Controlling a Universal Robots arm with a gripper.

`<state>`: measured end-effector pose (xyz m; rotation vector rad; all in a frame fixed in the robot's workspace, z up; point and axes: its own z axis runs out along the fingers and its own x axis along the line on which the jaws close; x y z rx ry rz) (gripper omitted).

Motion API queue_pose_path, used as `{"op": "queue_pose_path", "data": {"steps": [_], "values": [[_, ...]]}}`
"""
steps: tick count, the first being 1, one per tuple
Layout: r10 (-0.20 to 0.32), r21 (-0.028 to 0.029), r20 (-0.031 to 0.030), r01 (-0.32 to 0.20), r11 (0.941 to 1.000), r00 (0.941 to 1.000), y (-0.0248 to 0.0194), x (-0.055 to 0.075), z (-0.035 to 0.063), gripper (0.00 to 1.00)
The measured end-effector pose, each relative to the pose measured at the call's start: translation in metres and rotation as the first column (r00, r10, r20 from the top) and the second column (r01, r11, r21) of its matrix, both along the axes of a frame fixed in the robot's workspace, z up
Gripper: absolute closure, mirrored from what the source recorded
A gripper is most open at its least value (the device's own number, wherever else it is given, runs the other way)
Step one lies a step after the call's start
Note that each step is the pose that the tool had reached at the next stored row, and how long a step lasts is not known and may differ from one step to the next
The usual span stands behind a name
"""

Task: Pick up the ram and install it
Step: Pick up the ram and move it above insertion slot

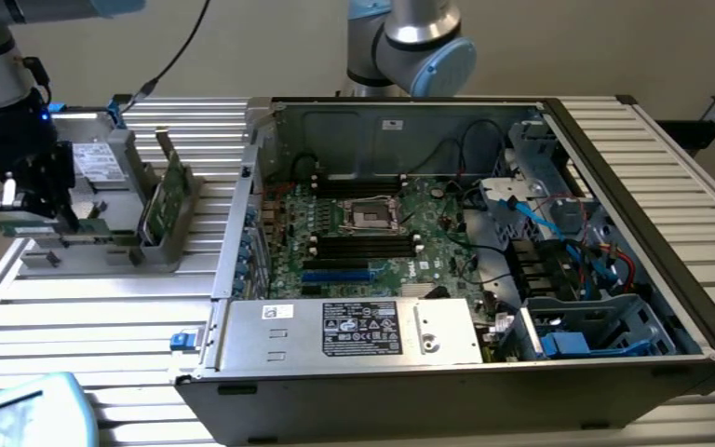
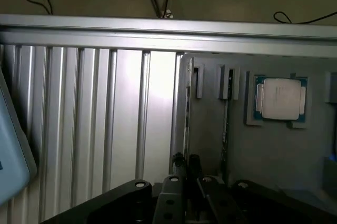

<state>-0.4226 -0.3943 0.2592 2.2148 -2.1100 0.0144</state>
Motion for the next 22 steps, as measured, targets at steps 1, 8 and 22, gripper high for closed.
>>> {"op": "queue_pose_path", "data": {"steps": [1, 8, 22], "values": [[0.0, -0.0002, 0.0, 0.0, 1.0, 1.0, 0.0, 0.0, 0.0046, 0.86], [0.0, -0.0006, -0.0023, 0.0, 1.0, 1.0, 0.0, 0.01, 0.0364, 0.86], [0.0, -0.0006, -0.004, 0.0, 1.0, 1.0, 0.0002, 0.046, 0.0951, 0.86]]}}
